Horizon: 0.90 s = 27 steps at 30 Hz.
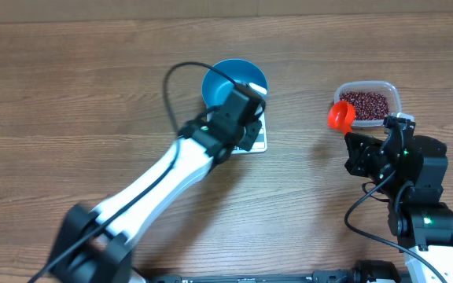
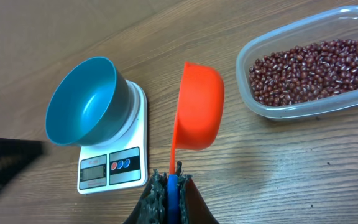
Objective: Scoop item into bowl and weigh 150g on scale
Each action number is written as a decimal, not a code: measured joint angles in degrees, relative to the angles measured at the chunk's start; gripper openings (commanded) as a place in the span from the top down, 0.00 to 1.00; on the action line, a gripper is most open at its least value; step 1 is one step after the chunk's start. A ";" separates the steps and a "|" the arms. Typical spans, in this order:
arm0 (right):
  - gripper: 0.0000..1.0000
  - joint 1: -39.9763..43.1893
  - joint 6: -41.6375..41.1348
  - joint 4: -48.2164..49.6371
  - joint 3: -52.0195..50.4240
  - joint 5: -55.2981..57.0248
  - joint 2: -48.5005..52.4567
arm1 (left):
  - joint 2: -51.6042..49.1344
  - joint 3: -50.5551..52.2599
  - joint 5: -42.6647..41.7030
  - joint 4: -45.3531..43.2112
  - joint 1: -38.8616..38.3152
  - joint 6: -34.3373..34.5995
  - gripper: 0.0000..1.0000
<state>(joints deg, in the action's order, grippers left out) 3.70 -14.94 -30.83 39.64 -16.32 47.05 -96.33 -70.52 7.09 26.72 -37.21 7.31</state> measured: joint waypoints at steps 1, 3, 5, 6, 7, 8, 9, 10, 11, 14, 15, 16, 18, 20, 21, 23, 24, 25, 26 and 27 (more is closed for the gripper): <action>0.96 0.02 0.00 -0.02 0.00 -0.31 0.00 | 3.98 -0.39 0.07 1.51 0.44 0.00 0.96; 0.96 0.00 0.00 -0.02 0.00 -0.52 0.00 | 7.87 -1.03 0.02 4.61 1.49 -0.17 0.96; 0.96 0.00 -0.02 -0.02 0.00 -0.85 0.00 | 11.87 -1.16 0.22 9.49 3.78 -1.16 0.96; 0.96 0.00 0.00 -0.07 0.00 -0.90 0.00 | 12.72 -1.29 0.31 11.15 4.52 -1.79 0.96; 0.96 0.02 0.00 0.00 0.00 -0.92 0.00 | 13.40 -1.33 0.42 13.31 5.33 -2.45 0.96; 0.97 0.02 -0.02 -0.09 0.00 -1.09 0.00 | 13.90 -1.31 0.44 15.19 5.92 -3.10 0.96; 0.96 0.02 -0.02 -0.04 0.00 -1.27 0.00 | 14.36 -1.31 0.44 16.72 6.40 -3.63 0.96; 0.96 0.02 -0.02 -0.02 0.00 -1.53 0.00 | 14.80 -1.31 0.39 18.12 6.64 -4.44 0.96; 0.96 0.02 0.00 -0.04 0.00 -1.73 0.00 | 15.21 -1.31 0.07 19.21 6.84 -5.05 0.96; 0.96 0.00 -0.02 -0.07 0.00 -2.38 0.00 | 16.13 -1.31 -1.62 21.62 6.84 -7.34 0.00; 0.96 0.02 -0.02 -0.07 0.00 -2.58 0.00 | 16.33 -1.31 -2.27 22.32 6.84 -8.00 0.00; 0.96 0.02 0.00 -0.02 0.00 -2.73 0.00 | 16.46 -1.31 -2.75 22.91 6.84 -8.52 0.00; 0.96 0.02 0.00 -0.09 0.00 -2.93 0.00 | 16.52 -1.31 -3.39 23.98 6.84 -9.27 0.00; 0.96 0.02 -0.02 -0.20 0.00 -2.99 0.00 | 16.52 -1.31 -3.74 24.76 6.84 -9.49 0.00; 0.96 0.02 0.02 -0.46 0.00 -2.97 0.00 | 16.52 -1.31 -3.78 24.79 6.84 -9.49 0.00; 0.96 0.02 0.00 -2.36 0.17 -2.99 0.00 | 16.52 -1.31 -3.96 24.81 6.84 -9.81 0.00; 0.96 0.02 0.20 -3.28 0.42 -2.97 0.02 | 16.52 -1.31 -4.02 24.81 6.84 -9.88 0.00; 0.96 0.02 0.33 -3.96 0.72 -2.99 0.07 | 16.52 -1.31 -4.11 24.79 6.84 -10.10 0.00; 0.96 0.02 0.70 -4.81 1.20 -2.99 0.09 | 16.52 -1.31 -4.13 24.81 6.84 -10.21 0.00; 0.96 0.02 1.27 -5.84 2.01 -2.97 0.13 | 16.52 -1.31 -4.15 24.81 6.84 -10.32 0.00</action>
<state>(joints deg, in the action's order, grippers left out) 3.73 -13.67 -36.67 41.65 -19.29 47.18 -79.81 -71.83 2.94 51.53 -30.37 -3.01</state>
